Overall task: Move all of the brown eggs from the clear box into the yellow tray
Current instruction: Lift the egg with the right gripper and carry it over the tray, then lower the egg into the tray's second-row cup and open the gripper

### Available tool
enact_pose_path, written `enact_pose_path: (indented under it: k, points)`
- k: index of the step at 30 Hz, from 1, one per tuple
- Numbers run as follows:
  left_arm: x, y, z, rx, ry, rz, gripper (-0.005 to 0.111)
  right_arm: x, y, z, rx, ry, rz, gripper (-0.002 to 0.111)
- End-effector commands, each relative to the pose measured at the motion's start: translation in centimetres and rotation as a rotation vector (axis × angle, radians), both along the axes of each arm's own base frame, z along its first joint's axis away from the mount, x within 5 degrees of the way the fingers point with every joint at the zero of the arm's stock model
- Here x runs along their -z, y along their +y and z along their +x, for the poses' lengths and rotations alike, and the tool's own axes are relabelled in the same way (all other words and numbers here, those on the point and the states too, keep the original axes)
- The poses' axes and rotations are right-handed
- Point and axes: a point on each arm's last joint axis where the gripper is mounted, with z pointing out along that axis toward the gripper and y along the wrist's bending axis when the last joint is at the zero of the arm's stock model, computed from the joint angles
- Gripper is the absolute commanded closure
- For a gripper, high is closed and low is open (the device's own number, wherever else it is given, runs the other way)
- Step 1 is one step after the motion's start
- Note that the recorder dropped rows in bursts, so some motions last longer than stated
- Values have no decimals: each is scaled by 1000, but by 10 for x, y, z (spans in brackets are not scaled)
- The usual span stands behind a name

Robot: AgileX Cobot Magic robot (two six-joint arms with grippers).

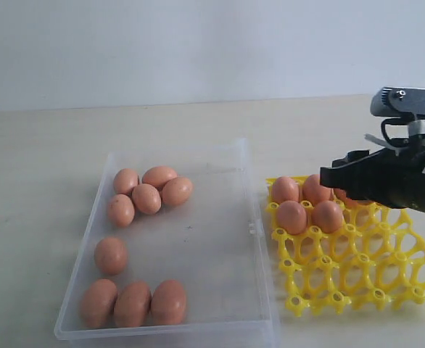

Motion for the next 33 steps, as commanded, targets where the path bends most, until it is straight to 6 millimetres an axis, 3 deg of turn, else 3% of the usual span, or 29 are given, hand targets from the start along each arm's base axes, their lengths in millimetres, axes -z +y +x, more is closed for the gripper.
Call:
enact_pose_path:
  k: [1,3,9,16,33]
  points:
    - [-3,0,0,4,-17,-7,107,-3,-18,5,75,-32,17,108]
    - [-3,0,0,4,-17,-7,107,-3,-20,7,100,-45,30,108]
    - [-3,0,0,4,-17,-7,107,27,-18,16,132,31,45,108]
    - [-3,0,0,4,-17,-7,107,48,-18,22,150,56,31,108]
    - [-3,0,0,4,-17,-7,107,52,-18,25,154,40,28,108]
